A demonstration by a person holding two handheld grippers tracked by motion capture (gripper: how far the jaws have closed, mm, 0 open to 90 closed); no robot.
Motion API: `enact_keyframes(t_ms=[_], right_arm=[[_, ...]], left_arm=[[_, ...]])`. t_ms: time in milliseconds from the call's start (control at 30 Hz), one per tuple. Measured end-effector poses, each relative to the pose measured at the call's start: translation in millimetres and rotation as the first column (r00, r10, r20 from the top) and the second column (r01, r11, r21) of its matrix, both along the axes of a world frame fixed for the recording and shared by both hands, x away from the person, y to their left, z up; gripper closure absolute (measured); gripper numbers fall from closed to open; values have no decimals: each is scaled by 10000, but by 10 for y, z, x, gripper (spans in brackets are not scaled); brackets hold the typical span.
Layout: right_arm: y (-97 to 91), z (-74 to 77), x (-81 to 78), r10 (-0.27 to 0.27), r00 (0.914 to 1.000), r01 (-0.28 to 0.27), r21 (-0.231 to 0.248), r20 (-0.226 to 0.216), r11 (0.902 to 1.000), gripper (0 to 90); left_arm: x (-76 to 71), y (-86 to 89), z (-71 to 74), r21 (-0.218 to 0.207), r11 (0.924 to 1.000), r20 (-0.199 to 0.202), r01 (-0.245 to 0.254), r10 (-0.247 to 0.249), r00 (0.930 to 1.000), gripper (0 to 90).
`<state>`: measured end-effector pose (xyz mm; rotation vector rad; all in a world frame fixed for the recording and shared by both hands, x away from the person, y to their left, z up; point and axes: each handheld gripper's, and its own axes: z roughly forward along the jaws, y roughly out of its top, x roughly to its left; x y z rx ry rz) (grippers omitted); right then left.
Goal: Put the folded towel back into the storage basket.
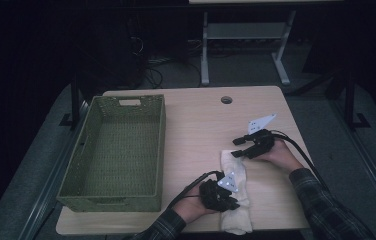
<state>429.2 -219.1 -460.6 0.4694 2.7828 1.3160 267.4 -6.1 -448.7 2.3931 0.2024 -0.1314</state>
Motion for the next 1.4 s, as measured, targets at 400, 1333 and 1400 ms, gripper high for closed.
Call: enact_keyframes(t_ms=[400,1333,1400], right_arm=[[68,-167,12,625,9980,-626,-415,-33,9972,534],[221,188,-13,1028,9947,-1027,-276,36,9943,829],[245,267,2,1042,9944,-1039,-206,150,9944,829]], left_arm=[[12,2,-1,-94,10000,-97,8,-9,10000,823],[185,190,434,-938,9893,517,-1115,1167,9918,831],[181,196,507,-961,9880,647,-1208,1273,9898,831]])
